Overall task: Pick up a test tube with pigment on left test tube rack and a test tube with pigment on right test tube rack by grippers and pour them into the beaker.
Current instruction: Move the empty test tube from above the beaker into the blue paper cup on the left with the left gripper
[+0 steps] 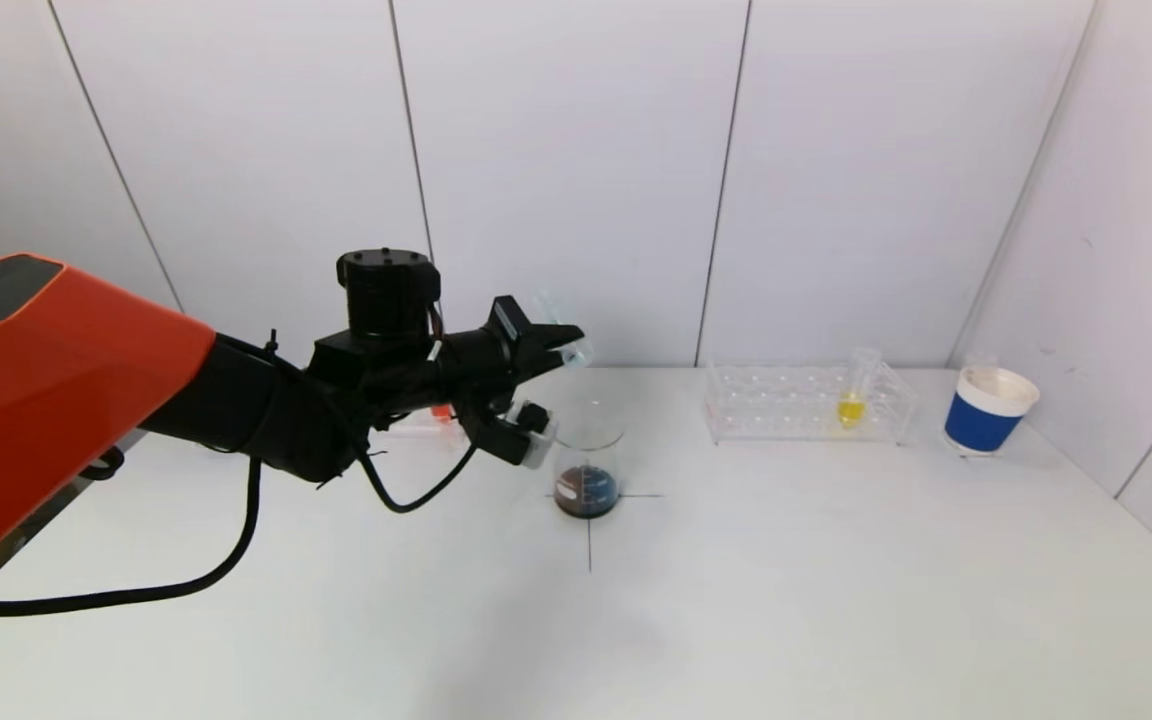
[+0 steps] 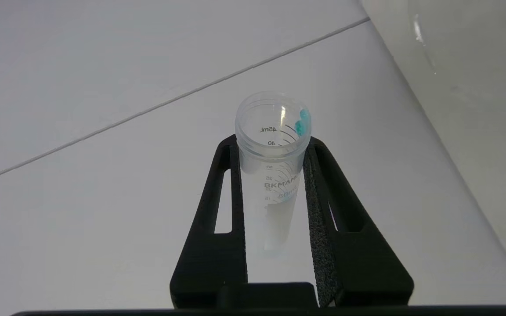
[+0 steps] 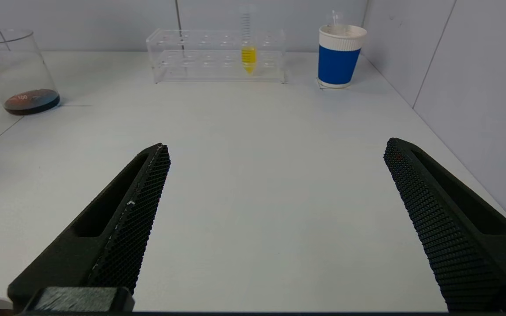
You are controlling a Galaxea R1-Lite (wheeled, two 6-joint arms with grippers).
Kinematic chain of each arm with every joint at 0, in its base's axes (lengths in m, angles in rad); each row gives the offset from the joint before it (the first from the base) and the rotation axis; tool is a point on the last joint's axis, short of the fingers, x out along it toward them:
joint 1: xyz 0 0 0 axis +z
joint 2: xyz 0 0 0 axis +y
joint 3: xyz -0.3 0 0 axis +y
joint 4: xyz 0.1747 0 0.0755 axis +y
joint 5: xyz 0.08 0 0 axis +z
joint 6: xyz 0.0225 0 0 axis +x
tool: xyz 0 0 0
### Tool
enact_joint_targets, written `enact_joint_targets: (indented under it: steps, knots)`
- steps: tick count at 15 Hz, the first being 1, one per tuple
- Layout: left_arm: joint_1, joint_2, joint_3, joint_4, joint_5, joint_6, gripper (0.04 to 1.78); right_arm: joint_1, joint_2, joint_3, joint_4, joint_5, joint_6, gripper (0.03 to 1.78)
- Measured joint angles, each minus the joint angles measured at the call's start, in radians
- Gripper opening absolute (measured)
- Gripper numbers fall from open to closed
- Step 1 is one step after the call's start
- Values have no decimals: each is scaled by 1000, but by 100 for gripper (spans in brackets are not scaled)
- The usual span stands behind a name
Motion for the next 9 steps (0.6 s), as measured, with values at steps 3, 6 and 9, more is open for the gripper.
enact_joint_targets:
  steps: [3,6,9]
  knots:
    - [0,-20,60,-9,0,-133,42,-1,0,0,0,0,0,177]
    - [0,-28,79,-53,-2,-246,42,0,0,0,0,0,0,177]
    - [0,-20,83,-164,1,-359,42,0,0,0,0,0,0,177]
